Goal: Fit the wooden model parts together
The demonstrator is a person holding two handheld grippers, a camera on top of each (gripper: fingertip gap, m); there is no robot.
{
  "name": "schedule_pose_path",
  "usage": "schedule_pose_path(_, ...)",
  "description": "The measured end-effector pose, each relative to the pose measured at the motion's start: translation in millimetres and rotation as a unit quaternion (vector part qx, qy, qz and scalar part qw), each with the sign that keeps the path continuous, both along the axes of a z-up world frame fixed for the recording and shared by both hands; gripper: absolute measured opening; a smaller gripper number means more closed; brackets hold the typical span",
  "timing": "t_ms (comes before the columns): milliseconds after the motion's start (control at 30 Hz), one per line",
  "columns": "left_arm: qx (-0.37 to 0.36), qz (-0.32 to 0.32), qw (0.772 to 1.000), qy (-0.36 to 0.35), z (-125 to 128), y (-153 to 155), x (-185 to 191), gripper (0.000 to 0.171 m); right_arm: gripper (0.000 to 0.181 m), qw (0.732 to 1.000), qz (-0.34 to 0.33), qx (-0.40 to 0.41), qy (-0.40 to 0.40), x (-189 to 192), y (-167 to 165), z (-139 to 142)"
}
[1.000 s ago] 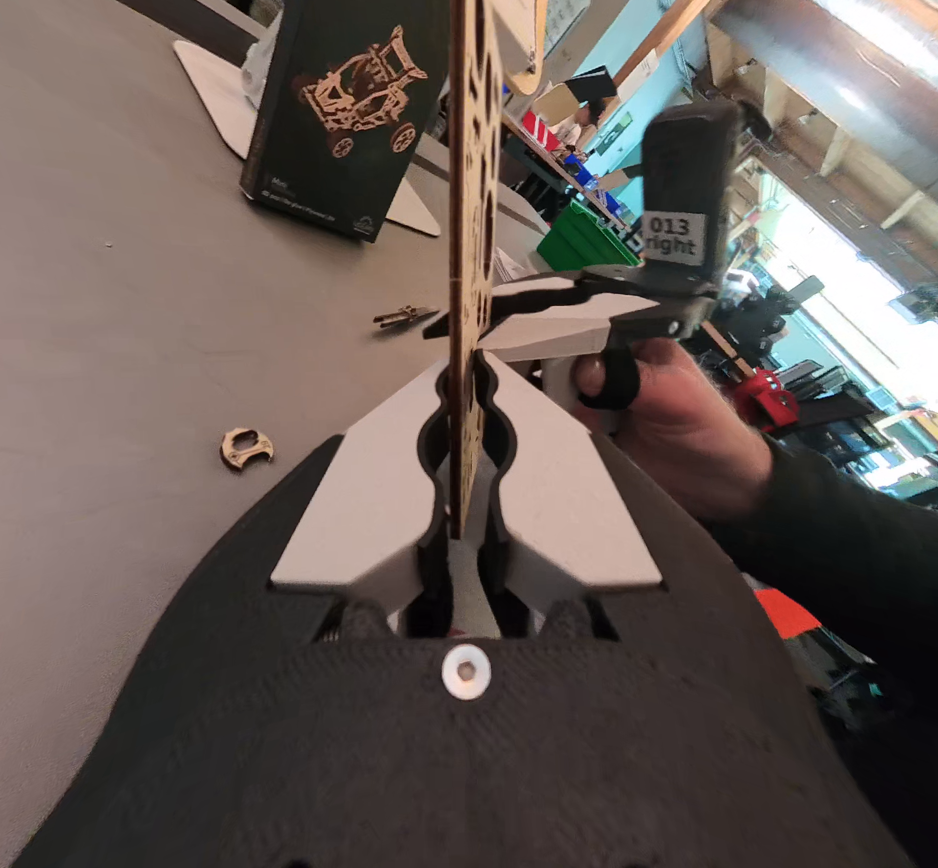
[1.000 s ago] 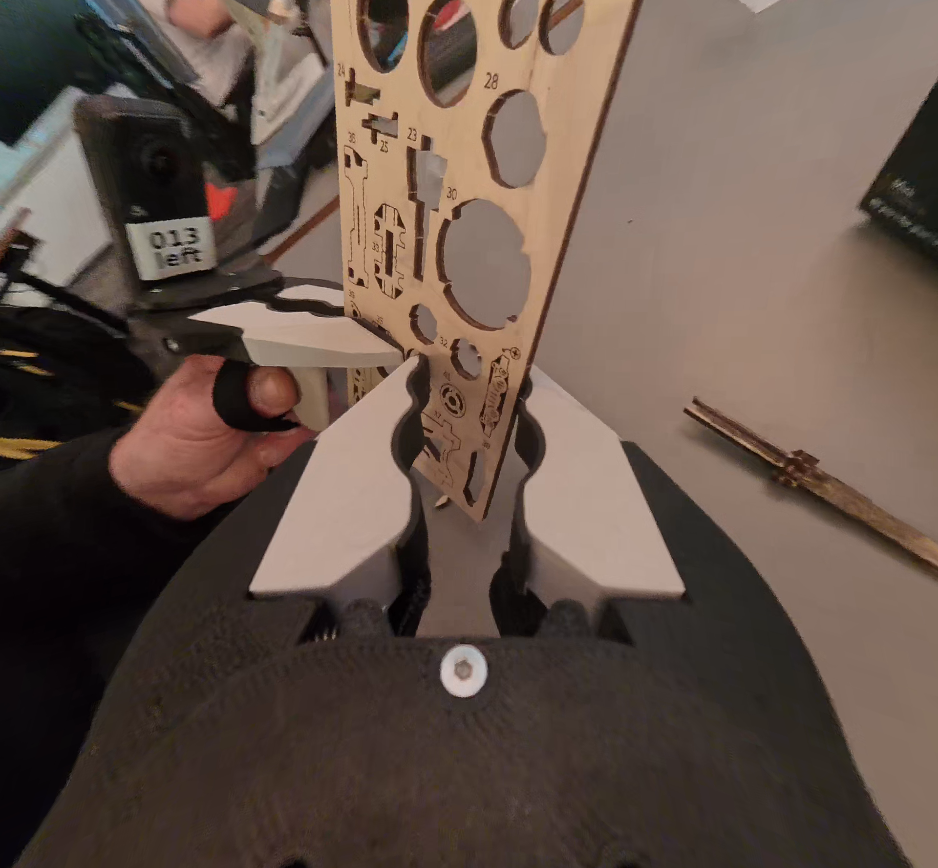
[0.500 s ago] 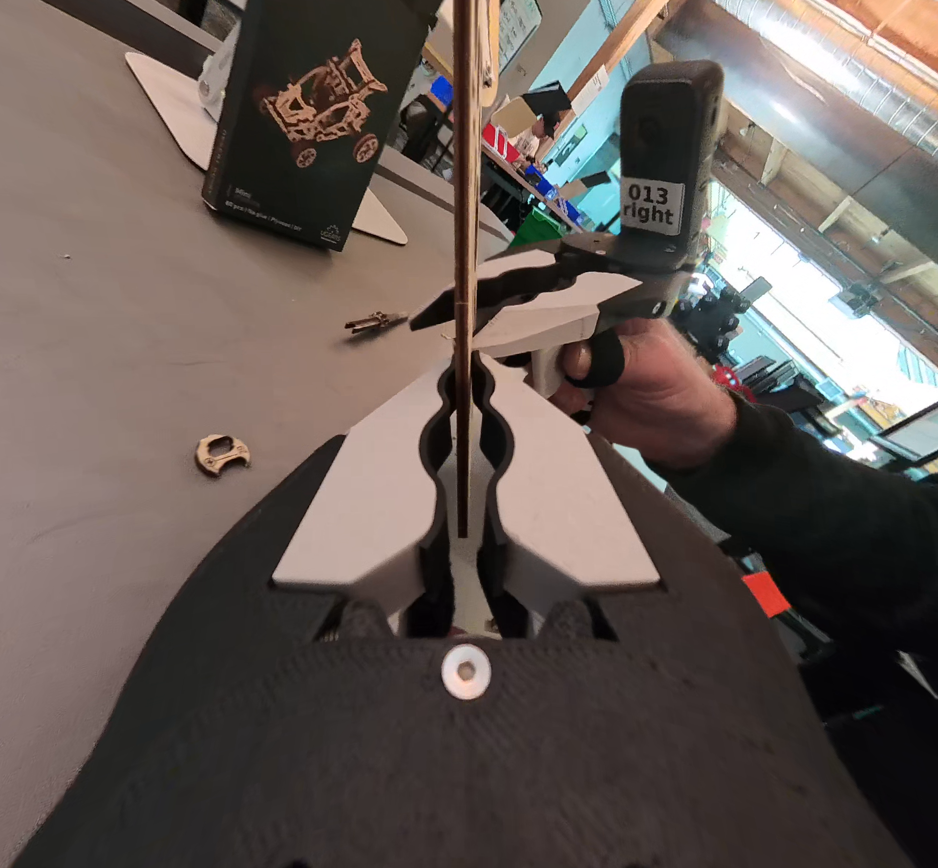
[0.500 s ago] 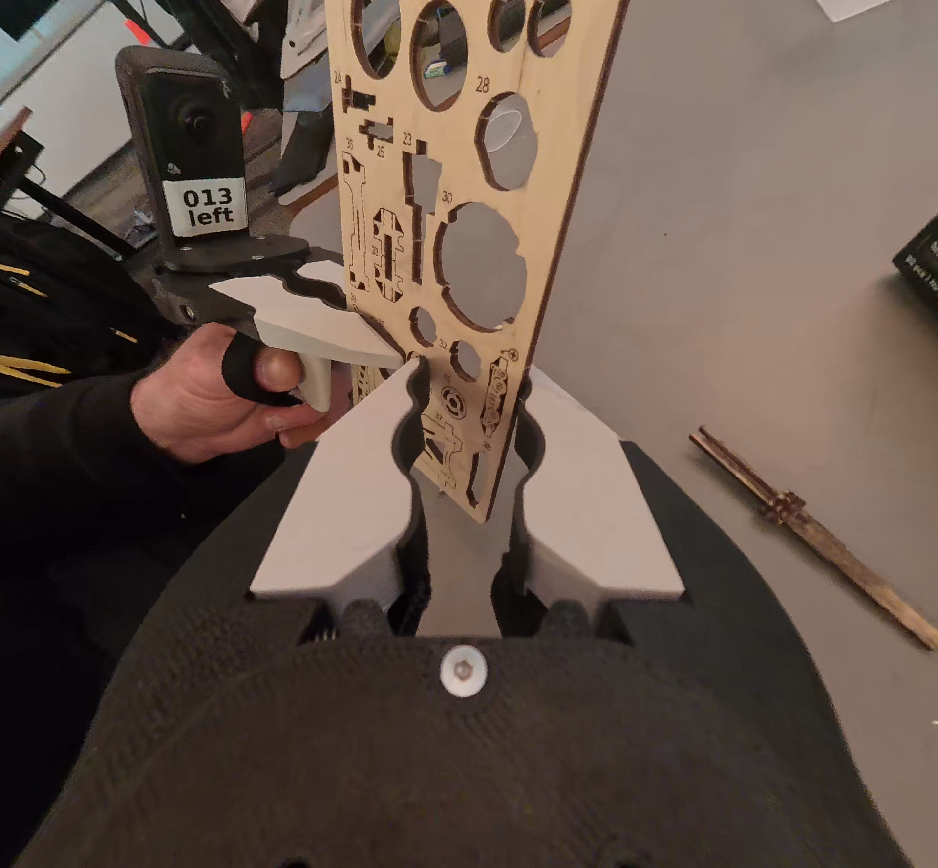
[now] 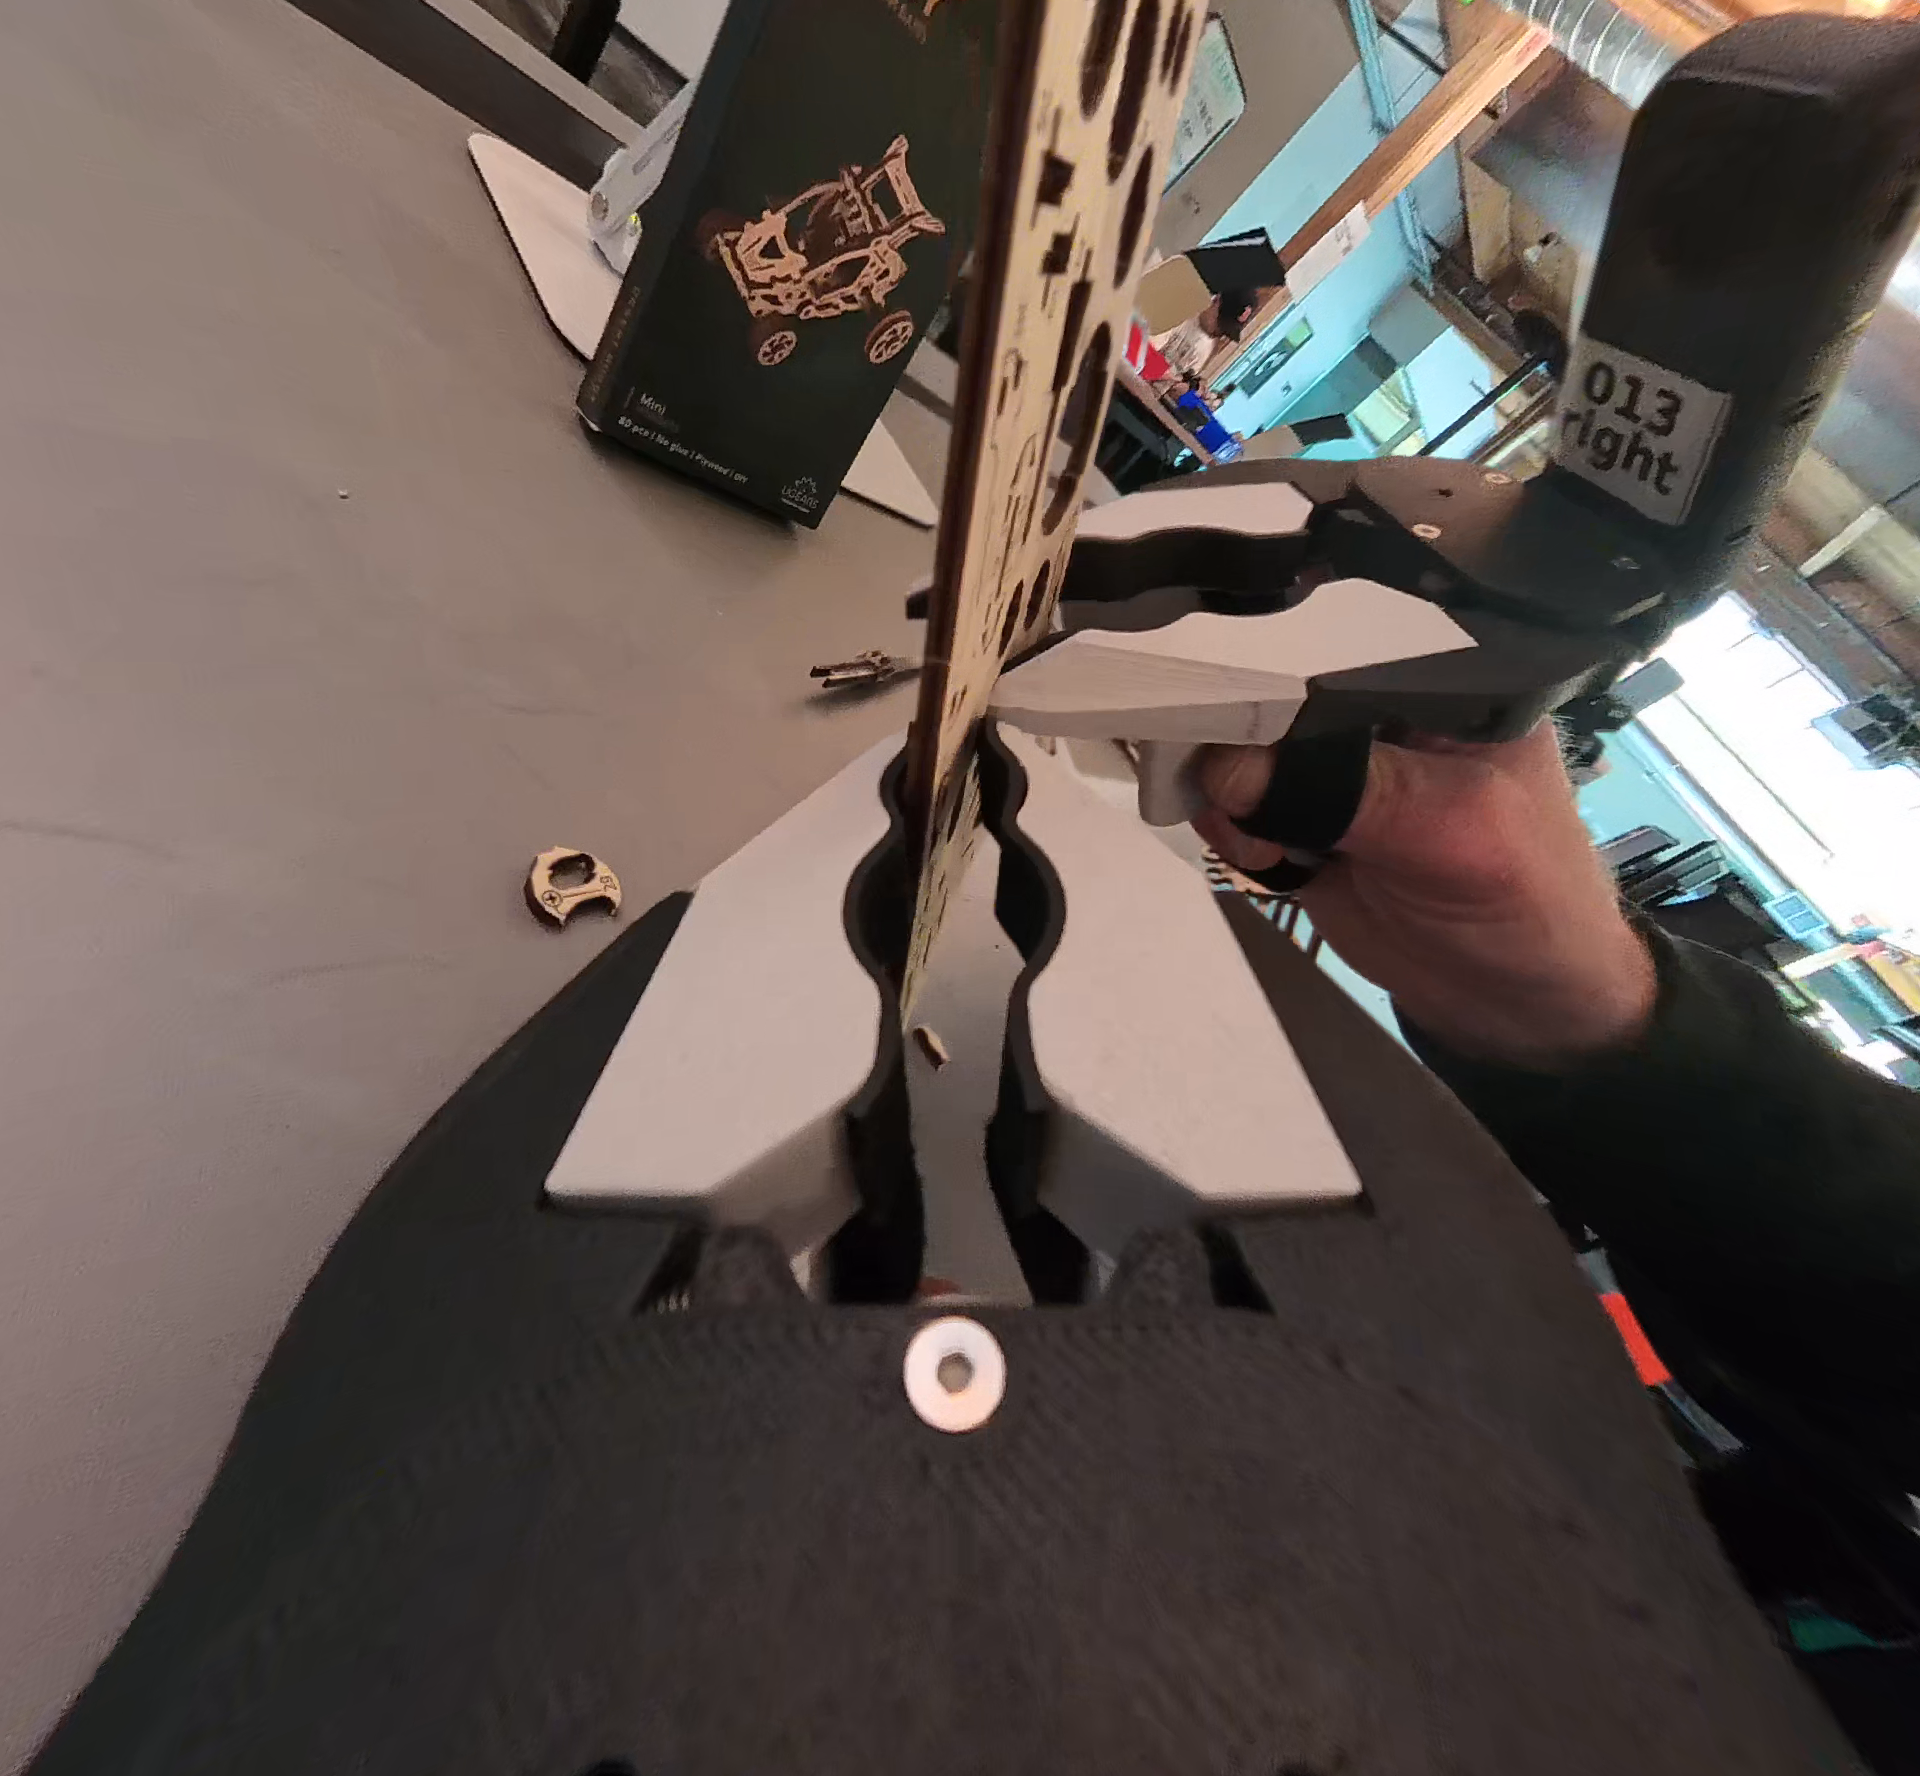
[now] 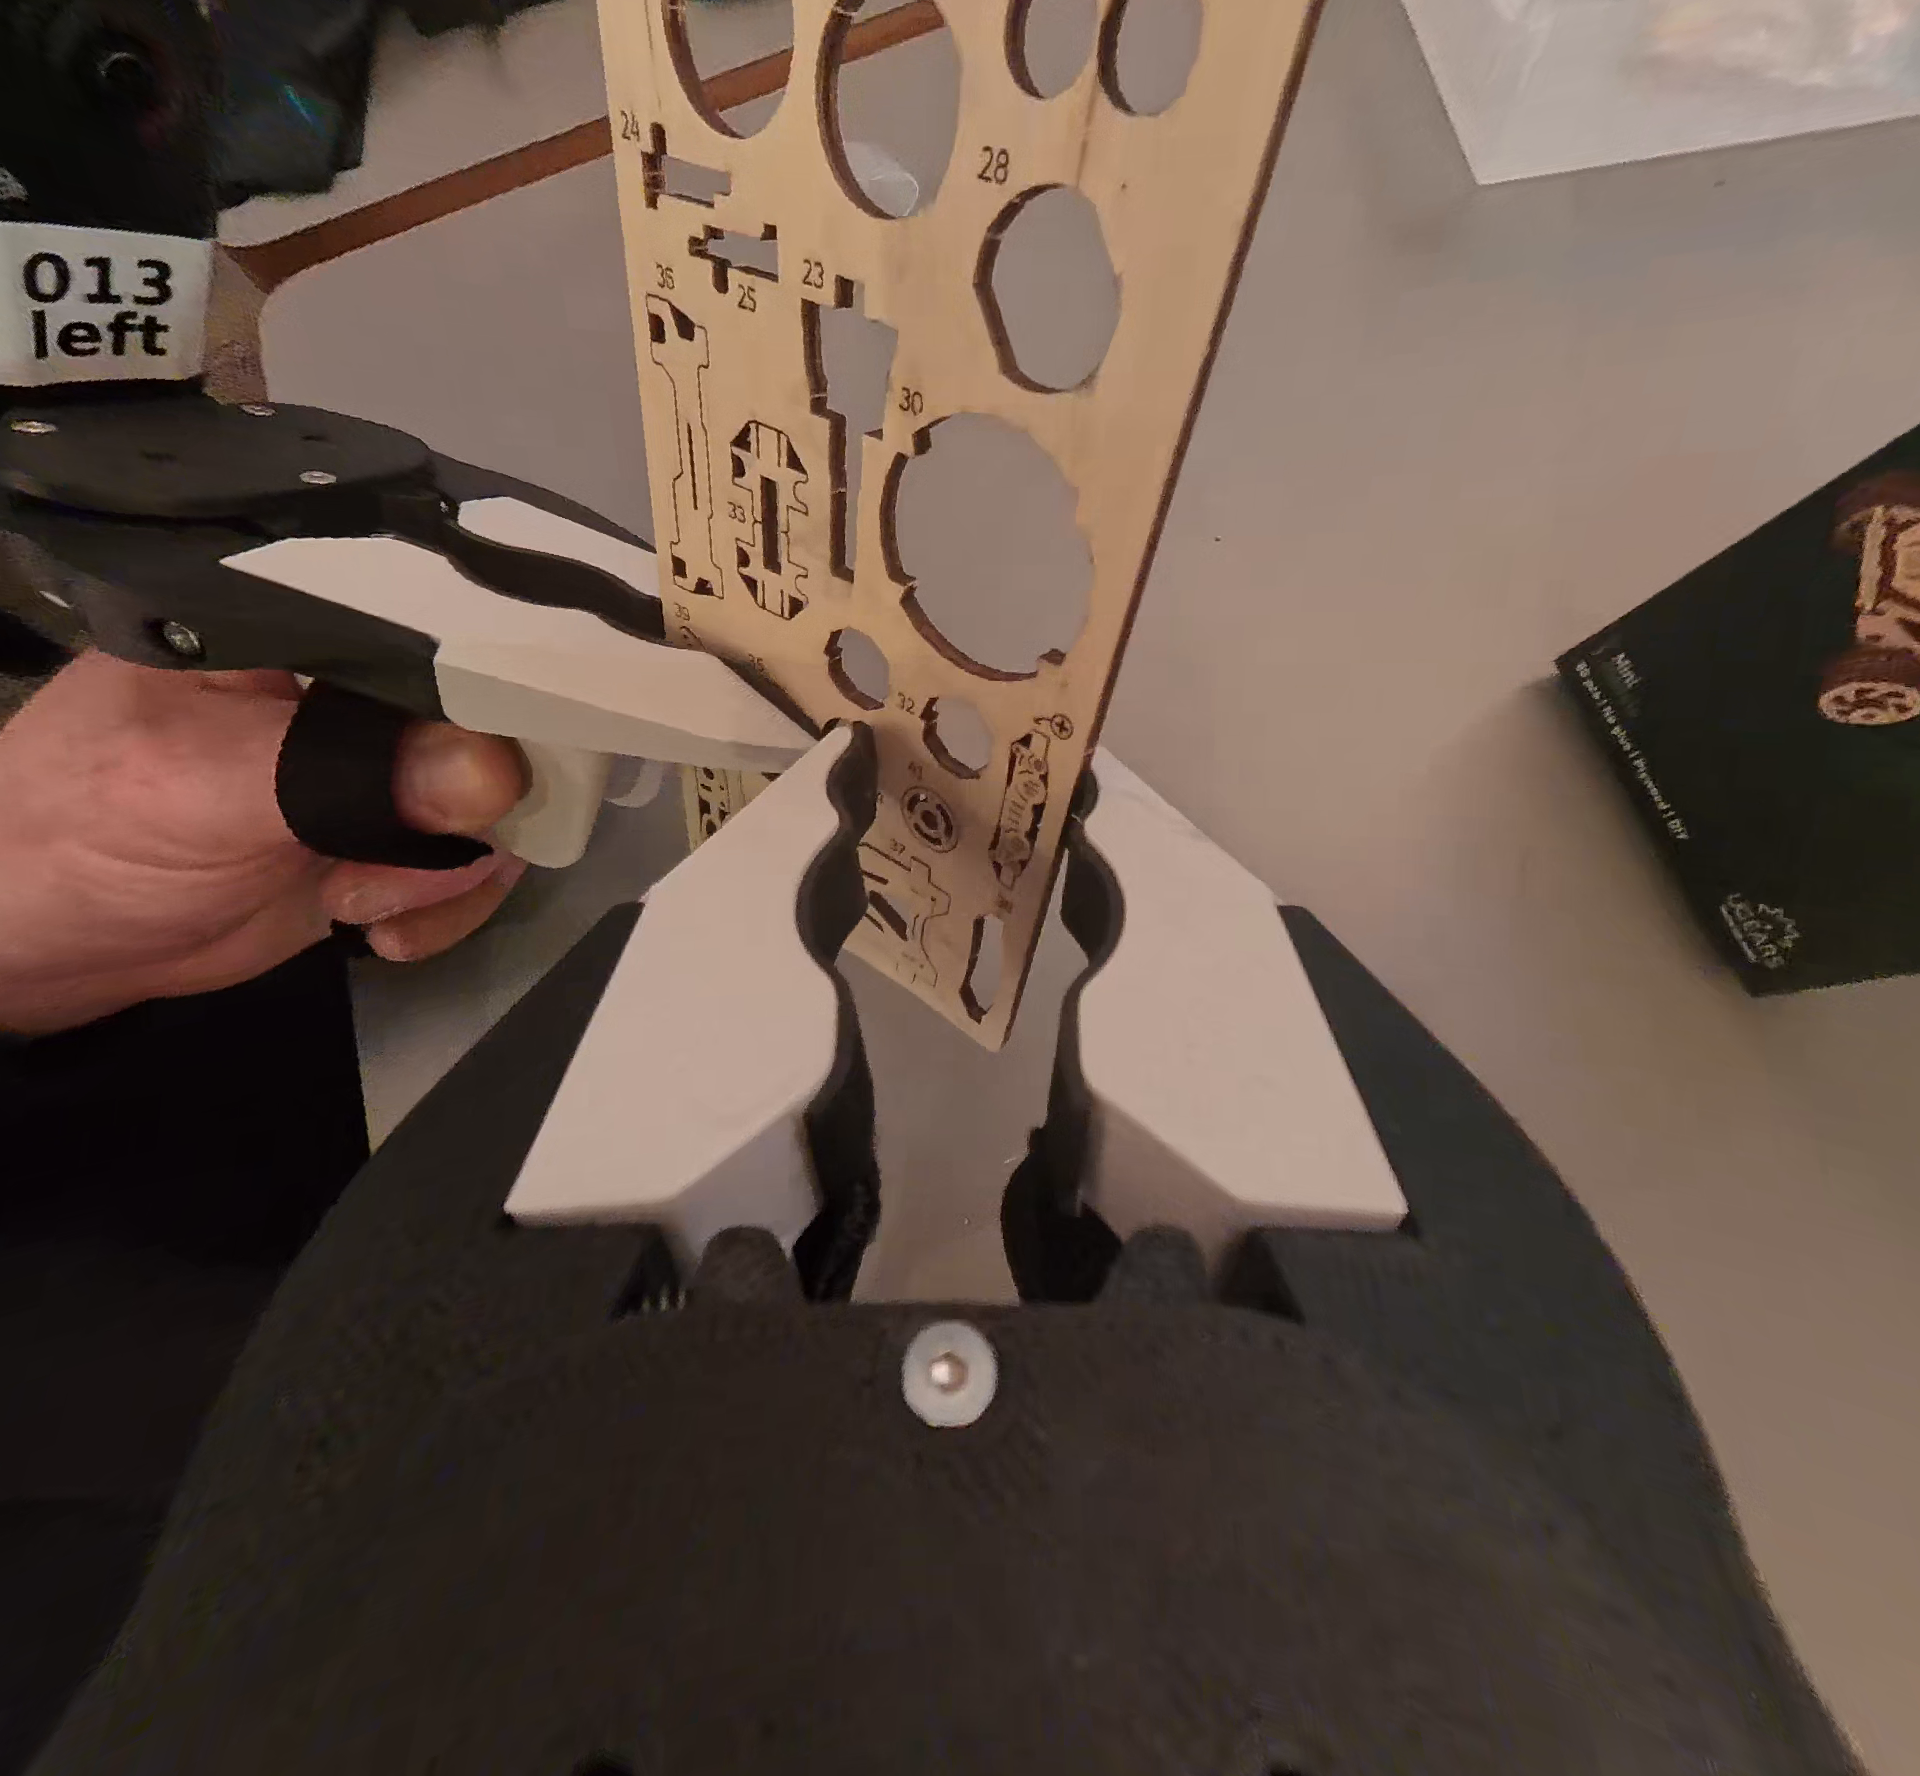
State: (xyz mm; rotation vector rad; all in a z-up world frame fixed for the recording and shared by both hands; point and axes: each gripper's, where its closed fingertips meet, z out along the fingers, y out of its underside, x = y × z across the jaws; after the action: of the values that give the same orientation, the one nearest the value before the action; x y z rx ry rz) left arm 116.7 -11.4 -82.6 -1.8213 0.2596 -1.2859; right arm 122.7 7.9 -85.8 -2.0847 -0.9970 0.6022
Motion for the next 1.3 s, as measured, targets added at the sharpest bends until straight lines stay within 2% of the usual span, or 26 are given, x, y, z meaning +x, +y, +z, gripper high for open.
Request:
schedule_pose_path(167,0.03,-0.021,0.999,-0.014,9,-7,4,0.006,0.031,0.999,0.018,-0.009,0.051,3,-7,9)
schedule_pose_path(367,0.037,-0.068,0.994,-0.072,21,-18,3,0.002,0.029,0.994,0.059,-0.038,0.088,-5,-19,19)
schedule_pose_path(633,0.049,-0.073,0.991,-0.105,30,-22,-4,0.002,0.027,0.989,0.074,-0.048,0.115,-13,-25,27)
schedule_pose_path(1033,0.06,-0.088,0.986,-0.126,36,-27,-5,0.002,0.021,0.967,0.089,-0.124,0.204,-16,-34,32)
schedule_pose_path(1300,0.057,-0.084,0.986,-0.133,37,-25,-7,0.002,0.018,0.971,0.107,-0.108,0.186,-15,-36,34)
